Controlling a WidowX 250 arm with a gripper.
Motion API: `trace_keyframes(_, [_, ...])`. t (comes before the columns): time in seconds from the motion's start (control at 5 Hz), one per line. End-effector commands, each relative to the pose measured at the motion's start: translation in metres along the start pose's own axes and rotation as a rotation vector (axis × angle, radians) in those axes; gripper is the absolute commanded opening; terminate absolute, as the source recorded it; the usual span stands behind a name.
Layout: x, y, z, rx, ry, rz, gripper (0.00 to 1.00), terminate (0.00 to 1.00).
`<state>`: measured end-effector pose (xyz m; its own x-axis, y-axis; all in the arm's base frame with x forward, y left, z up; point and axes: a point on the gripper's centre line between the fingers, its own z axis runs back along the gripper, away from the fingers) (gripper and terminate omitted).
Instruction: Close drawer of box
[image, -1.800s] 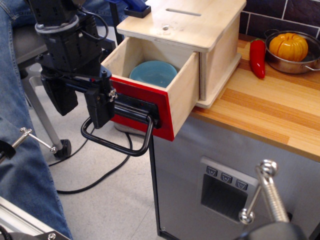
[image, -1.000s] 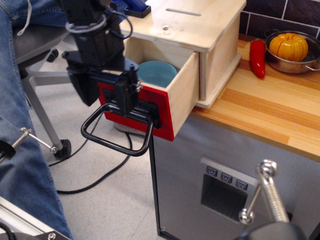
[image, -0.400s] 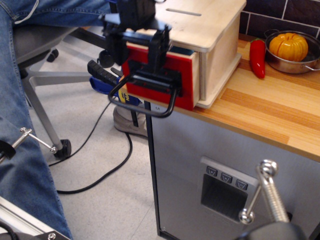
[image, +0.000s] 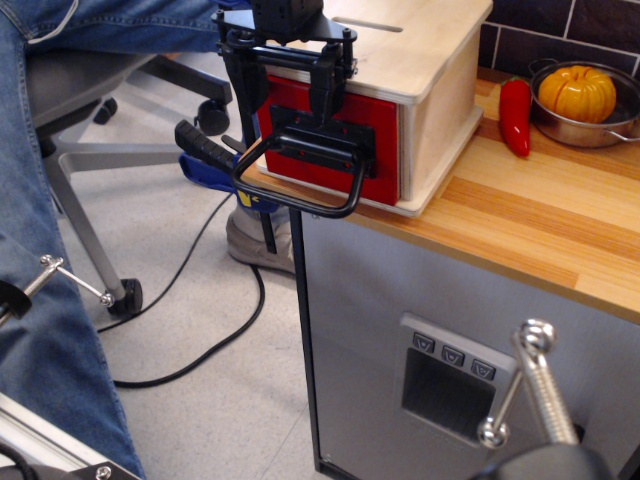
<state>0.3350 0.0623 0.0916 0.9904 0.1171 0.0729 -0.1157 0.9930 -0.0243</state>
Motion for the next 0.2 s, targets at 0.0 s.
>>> trace_keyframes(0.0, [0.0132,0.0022,0.0135,0.013,-0.061,0.025,1.0,1.0])
